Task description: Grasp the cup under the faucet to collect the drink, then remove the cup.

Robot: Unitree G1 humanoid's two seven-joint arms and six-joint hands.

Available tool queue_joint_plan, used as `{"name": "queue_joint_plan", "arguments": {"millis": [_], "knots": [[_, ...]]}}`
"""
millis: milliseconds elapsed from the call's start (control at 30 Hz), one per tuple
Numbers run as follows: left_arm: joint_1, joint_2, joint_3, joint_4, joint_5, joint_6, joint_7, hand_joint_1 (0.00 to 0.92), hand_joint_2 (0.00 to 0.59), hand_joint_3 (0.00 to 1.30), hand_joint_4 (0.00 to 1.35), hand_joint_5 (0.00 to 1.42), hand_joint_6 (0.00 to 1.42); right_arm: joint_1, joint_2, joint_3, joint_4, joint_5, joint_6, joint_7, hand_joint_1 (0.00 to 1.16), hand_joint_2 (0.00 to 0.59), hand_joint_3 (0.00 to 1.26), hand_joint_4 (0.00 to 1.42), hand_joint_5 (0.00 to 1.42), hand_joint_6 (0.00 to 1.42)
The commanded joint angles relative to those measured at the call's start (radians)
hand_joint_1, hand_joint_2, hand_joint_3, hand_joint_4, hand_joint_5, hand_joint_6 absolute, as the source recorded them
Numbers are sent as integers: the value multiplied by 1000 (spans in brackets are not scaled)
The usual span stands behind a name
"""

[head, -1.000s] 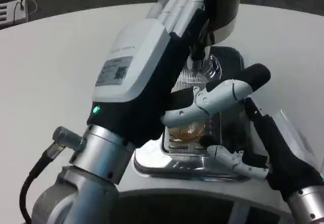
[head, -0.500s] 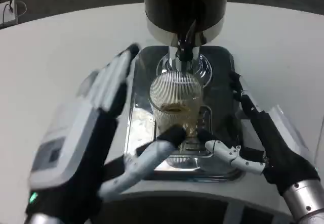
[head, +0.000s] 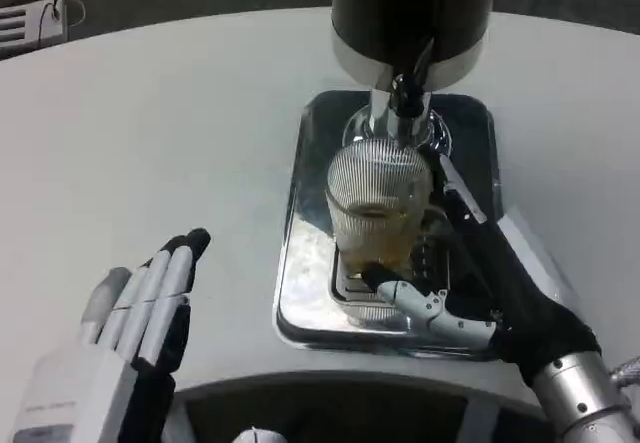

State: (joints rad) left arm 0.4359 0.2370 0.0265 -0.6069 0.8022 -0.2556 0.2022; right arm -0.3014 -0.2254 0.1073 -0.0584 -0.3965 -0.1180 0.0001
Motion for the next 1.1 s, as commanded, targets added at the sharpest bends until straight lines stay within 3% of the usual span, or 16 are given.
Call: {"name": "queue_joint_plan", "arguments": {"millis": [33, 433, 1100], "knots": [[-1, -12, -14, 18, 33, 26, -12, 0, 152, 0, 0, 15, 0, -19, 4, 4, 23, 4, -14, -8, 609, 230, 0, 52, 86, 211], [-21, -16, -34, 30, 41, 58, -47, 0, 153, 0, 0, 12, 0, -59, 8, 8, 73, 18, -11, -3, 621, 221, 0, 42, 84, 198], [14, -22, -42, 3, 37, 69, -59, 0, 154, 0, 0, 12, 0, -140, 64, 38, 146, 31, 4, -21, 639, 206, 0, 42, 73, 196]]}}
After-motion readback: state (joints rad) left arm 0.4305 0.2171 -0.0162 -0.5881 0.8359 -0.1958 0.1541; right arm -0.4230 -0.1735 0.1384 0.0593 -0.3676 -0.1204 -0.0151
